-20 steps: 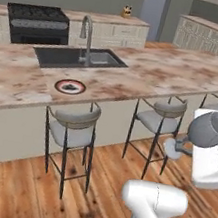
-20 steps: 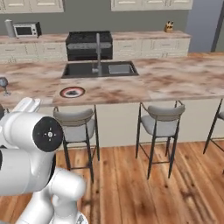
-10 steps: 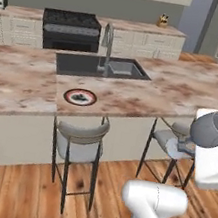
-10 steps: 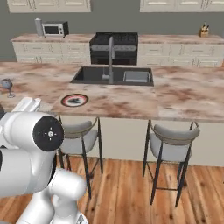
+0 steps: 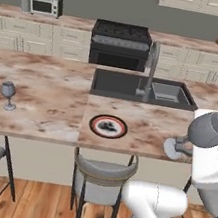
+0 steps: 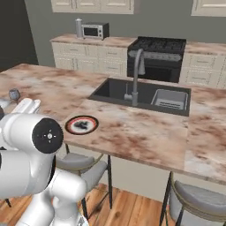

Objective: Retrieve the wine glasses from the counter and place one next to each plate.

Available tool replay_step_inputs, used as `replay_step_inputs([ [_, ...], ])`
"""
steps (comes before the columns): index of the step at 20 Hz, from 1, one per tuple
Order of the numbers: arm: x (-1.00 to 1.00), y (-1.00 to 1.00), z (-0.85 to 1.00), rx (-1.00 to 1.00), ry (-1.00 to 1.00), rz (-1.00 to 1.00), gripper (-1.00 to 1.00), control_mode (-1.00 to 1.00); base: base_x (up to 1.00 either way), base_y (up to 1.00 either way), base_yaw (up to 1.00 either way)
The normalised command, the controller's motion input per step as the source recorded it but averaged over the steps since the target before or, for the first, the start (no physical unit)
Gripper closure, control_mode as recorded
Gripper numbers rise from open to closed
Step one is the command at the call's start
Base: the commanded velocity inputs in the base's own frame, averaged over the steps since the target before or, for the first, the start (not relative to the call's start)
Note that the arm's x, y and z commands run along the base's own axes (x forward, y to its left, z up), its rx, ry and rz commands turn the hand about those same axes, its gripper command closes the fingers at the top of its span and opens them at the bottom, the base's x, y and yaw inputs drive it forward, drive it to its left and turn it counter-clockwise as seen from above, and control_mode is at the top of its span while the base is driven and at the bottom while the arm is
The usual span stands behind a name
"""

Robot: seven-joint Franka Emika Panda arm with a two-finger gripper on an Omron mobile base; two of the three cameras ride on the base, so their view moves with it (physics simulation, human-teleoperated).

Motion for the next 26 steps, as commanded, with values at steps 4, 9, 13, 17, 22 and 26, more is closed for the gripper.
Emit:
replay_step_inputs([
  [4, 0.0, 0.0, 0.0, 0.0, 0.0, 0.0, 1.0, 1.0, 0.42, -0.68, 0.23],
  [9, 0.0, 0.0, 0.0, 0.0, 0.0, 0.0, 1.0, 1.0, 0.41, -0.11, -0.03],
  [13, 0.0, 0.0, 0.0, 0.0, 0.0, 0.0, 1.0, 1.0, 0.66, 0.19, -0.29],
  [17, 0.0, 0.0, 0.0, 0.0, 0.0, 0.0, 1.0, 1.0, 0.48, 0.11, -0.45],
  [22, 0.0, 0.0, 0.0, 0.0, 0.0, 0.0, 1.0, 1.0, 0.44, 0.06, -0.36],
  [26, 0.0, 0.0, 0.0, 0.0, 0.0, 0.0, 1.0, 1.0, 0.47, 0.01, -0.27],
])
